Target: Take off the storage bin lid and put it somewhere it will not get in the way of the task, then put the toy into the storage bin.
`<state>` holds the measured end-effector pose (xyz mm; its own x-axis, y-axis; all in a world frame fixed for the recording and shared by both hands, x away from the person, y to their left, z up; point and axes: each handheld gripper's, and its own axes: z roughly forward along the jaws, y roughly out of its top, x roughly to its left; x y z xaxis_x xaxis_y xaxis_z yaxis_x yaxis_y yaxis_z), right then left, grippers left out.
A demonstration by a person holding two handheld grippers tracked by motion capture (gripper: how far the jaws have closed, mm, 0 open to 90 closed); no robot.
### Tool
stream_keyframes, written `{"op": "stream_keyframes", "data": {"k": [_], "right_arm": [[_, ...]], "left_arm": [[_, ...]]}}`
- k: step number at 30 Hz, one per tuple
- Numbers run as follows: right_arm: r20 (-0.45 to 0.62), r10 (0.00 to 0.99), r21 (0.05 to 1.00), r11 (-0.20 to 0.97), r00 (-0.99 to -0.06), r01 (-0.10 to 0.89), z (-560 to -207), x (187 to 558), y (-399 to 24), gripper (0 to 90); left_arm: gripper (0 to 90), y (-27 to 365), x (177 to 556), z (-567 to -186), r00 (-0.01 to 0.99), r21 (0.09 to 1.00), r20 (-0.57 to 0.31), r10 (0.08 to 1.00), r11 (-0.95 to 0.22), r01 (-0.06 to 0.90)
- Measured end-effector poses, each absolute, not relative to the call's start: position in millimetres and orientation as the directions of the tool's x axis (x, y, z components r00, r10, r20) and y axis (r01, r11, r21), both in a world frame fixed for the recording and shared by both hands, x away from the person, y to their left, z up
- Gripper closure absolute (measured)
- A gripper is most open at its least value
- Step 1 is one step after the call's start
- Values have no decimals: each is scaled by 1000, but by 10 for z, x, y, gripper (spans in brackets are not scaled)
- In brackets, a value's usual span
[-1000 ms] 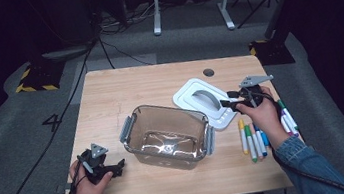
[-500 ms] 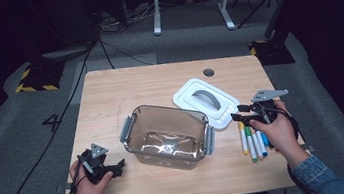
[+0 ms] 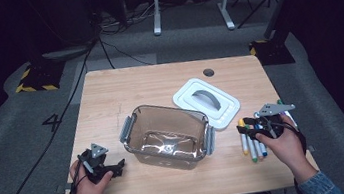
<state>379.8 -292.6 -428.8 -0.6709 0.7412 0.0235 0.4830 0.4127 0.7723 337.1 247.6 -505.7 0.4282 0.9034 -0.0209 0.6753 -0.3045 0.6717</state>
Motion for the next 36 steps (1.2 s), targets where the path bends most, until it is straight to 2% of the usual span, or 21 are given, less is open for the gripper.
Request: {"op": "stream_keyframes", "data": {"k": [5, 15, 36], "right_arm": [[32, 755, 732, 428, -654, 530, -4435, 3751, -2920, 582], [22, 780, 669, 453, -625, 589, -4755, 3769, -2928, 591], [14, 789, 651, 459, -614, 604, -4828, 3720, -2835, 707]], "left_arm": [[31, 2468, 3383, -5057, 427, 671, -19, 904, -306, 676], [30, 2468, 3383, -5058, 427, 671, -19, 904, -305, 676], [31, 2467, 3383, -5058, 429, 671, -18, 903, -307, 675]]}}
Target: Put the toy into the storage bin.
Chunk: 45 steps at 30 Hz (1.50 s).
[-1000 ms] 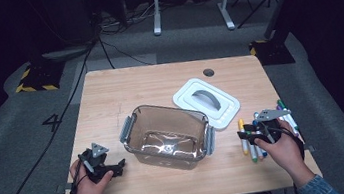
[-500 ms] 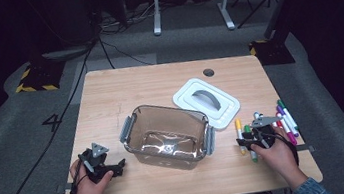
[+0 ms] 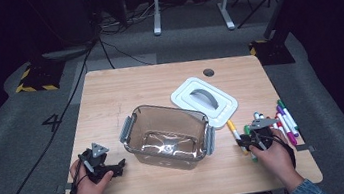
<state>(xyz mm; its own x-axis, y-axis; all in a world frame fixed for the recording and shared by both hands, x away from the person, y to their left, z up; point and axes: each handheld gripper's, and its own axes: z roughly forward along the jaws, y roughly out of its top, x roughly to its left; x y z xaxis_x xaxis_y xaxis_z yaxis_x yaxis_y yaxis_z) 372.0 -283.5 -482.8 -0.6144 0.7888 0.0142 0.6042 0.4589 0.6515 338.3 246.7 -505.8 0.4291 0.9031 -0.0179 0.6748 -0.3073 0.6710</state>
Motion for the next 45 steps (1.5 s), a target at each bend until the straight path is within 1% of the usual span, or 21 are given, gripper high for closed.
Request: {"op": "stream_keyframes", "data": {"k": [5, 10, 15, 19, 30, 40, 44, 45], "right_arm": [[23, 782, 635, 469, -622, 613, -4853, 3716, -2809, 718], [9, 784, 639, 473, -621, 606, -4856, 3715, -2800, 765], [17, 785, 633, 471, -619, 615, -4848, 3713, -2780, 767], [39, 784, 649, 452, -620, 612, -4808, 3704, -2783, 767], [66, 771, 700, 417, -634, 580, -4508, 3673, -2860, 767], [44, 761, 751, 402, -648, 524, -4045, 3665, -2933, 766], [61, 758, 768, 379, -649, 515, -3885, 3650, -2944, 766], [78, 752, 773, 369, -655, 517, -3851, 3647, -2940, 766]], "left_arm": [[31, 2468, 3384, -5058, 430, 671, -17, 903, -308, 674], [31, 2468, 3384, -5058, 430, 671, -18, 903, -308, 674], [31, 2468, 3384, -5058, 430, 671, -18, 903, -308, 675], [31, 2469, 3384, -5057, 430, 671, -18, 903, -308, 675], [30, 2468, 3385, -5058, 429, 671, -20, 903, -306, 675], [26, 2464, 3397, -5060, 434, 671, -22, 901, -308, 674], [19, 2459, 3405, -5061, 438, 669, -22, 899, -312, 675], [13, 2458, 3415, -5061, 444, 666, -20, 896, -320, 674]]}}
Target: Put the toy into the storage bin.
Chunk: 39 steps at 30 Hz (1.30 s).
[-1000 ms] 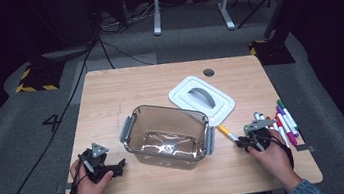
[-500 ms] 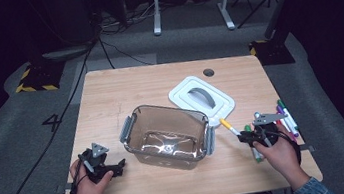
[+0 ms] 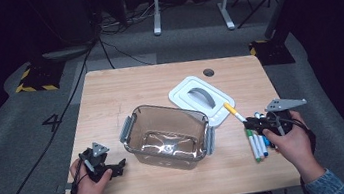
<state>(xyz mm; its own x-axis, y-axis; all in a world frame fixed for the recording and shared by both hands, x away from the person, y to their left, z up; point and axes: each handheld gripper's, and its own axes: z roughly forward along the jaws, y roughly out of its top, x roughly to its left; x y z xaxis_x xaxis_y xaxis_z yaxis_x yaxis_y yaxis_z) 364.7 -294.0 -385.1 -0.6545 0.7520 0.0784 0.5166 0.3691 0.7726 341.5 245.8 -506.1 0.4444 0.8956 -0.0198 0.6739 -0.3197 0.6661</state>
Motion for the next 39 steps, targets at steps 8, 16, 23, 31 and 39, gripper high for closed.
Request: {"op": "stream_keyframes", "data": {"k": [8, 16, 23, 31, 39], "right_arm": [[61, 730, 777, 393, -681, 491, -3568, 3633, -2784, 766], [53, 705, 793, 401, -708, 459, -3354, 3661, -2566, 766], [26, 667, 789, 444, -745, 425, -3269, 3715, -2333, 766], [26, 605, 790, 476, -796, 388, -3237, 3763, -2037, 766], [45, 537, 788, 500, -842, 360, -3222, 3773, -1733, 766]], "left_arm": [[0, 2431, 3426, -5060, 428, 663, -22, 904, -307, 683], [0, 2406, 3450, -5060, 422, 663, -18, 907, -304, 684], [1, 2397, 3445, -5060, 415, 663, -20, 910, -299, 686], [1, 2397, 3445, -5060, 415, 663, -19, 910, -299, 686], [1, 2397, 3446, -5061, 416, 665, -18, 909, -300, 684]]}}
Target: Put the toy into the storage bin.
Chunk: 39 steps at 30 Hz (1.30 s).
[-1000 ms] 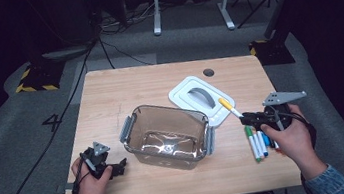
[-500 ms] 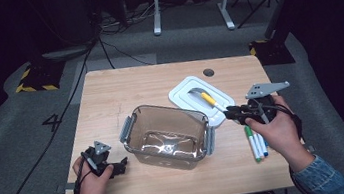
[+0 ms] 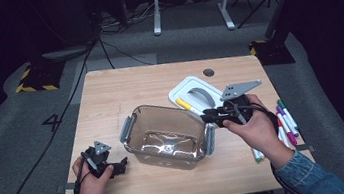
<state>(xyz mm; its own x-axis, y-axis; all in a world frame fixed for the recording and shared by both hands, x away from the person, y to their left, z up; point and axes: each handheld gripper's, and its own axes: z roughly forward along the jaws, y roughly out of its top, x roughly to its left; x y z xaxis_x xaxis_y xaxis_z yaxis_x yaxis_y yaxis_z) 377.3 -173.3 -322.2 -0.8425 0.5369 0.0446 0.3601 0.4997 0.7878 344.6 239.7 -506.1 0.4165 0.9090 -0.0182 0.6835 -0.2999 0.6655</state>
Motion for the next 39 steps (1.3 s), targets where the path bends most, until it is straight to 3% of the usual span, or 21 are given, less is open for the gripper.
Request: {"op": "stream_keyframes", "data": {"k": [24, 39], "right_arm": [[90, 383, 708, 625, -919, 330, -3511, 3879, -875, 766], [136, 331, 576, 740, -934, 346, -3830, 3892, -633, 766]], "left_arm": [[1, 2397, 3446, -5061, 417, 665, -18, 909, -300, 683], [1, 2397, 3446, -5062, 417, 666, -18, 909, -300, 683]]}}
